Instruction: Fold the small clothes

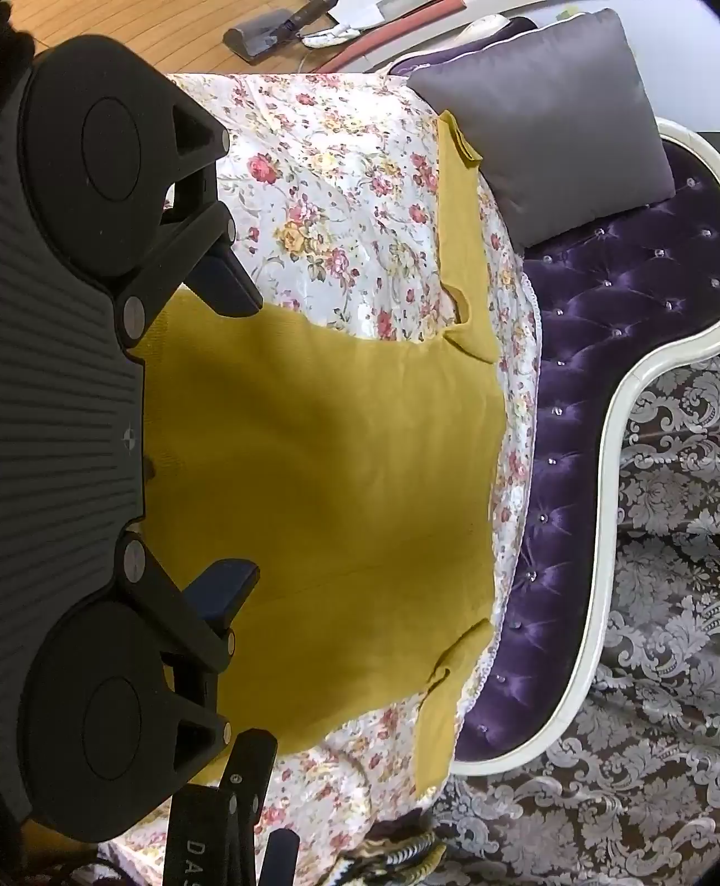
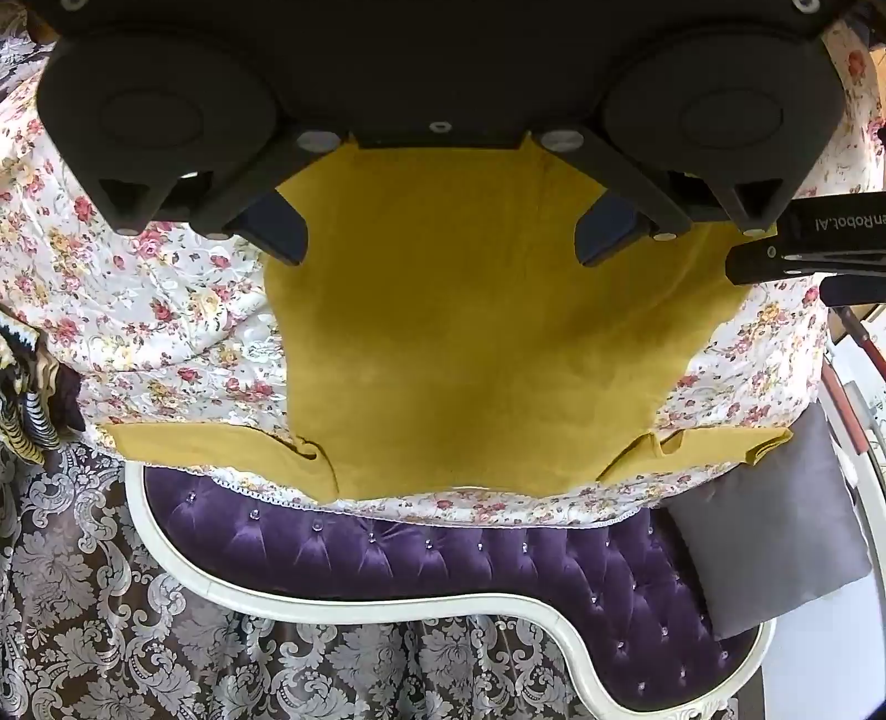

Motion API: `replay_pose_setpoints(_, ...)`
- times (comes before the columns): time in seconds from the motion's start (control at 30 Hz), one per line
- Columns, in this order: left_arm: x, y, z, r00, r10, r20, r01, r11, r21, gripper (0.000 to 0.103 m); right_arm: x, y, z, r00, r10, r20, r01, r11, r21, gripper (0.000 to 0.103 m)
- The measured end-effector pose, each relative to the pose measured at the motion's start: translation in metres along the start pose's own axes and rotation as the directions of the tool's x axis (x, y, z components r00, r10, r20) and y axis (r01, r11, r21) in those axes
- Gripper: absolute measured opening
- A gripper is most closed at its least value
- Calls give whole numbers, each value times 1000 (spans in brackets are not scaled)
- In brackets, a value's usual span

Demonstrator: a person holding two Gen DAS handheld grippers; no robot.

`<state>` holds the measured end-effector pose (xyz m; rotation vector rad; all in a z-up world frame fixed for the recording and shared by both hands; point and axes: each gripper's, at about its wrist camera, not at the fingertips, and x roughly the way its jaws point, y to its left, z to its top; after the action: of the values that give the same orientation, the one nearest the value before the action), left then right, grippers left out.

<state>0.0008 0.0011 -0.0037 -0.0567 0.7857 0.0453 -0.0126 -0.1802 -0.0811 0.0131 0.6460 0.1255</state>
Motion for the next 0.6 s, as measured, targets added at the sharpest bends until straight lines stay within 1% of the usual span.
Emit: replay_pose_setpoints(0.6,6,1,1,1000,2,-16,-2,1000,-5,95,10,2,2,1000,-10,-29,9,1000,-17,102)
